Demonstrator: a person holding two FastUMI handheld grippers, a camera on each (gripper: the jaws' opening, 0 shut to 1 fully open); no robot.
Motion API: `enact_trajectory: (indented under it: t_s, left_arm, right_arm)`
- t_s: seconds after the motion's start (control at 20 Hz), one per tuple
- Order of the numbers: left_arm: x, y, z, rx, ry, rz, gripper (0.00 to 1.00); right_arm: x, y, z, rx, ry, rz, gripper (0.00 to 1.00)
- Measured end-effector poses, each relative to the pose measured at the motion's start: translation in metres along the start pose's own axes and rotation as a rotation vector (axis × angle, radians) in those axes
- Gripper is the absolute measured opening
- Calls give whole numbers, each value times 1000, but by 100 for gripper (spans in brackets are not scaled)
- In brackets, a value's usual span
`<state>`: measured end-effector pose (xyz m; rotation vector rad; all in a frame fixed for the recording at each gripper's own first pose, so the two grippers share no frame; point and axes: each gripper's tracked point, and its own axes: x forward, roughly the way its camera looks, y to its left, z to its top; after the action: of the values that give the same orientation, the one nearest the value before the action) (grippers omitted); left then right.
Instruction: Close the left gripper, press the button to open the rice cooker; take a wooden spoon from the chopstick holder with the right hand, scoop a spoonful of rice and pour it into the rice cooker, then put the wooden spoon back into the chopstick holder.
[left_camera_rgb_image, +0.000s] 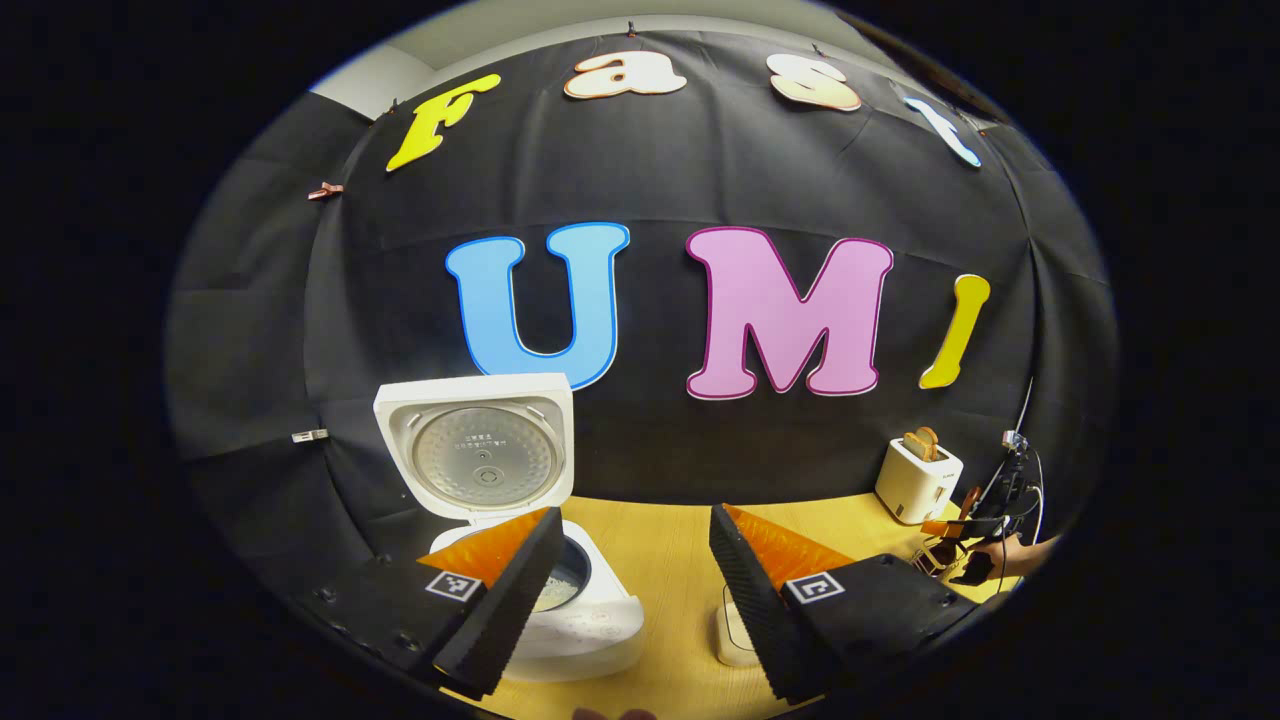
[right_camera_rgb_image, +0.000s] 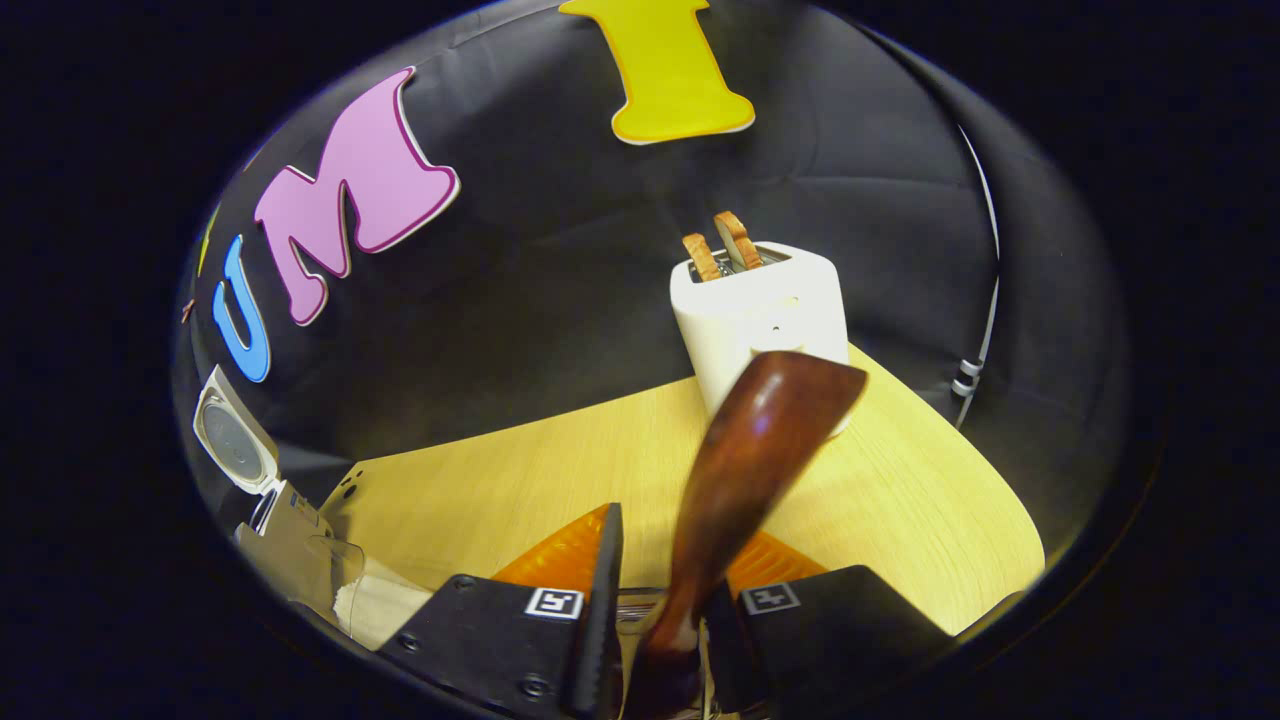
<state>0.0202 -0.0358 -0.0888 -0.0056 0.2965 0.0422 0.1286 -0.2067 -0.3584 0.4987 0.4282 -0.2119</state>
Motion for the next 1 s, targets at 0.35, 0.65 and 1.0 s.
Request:
enact_trajectory:
  t_s: [0.35,0.65,1.0]
  left_arm:
    - [11,-3,-2,2,8,-32,95]
    - [10,5,0,-6,1,-41,95]
    - [2,25,5,-18,-25,-49,95]
  right_arm:
    - [-5,-2,15,50,-35,-5,22]
    - [-25,6,47,102,-109,8,22]
    - [-65,20,99,104,-231,5,20]
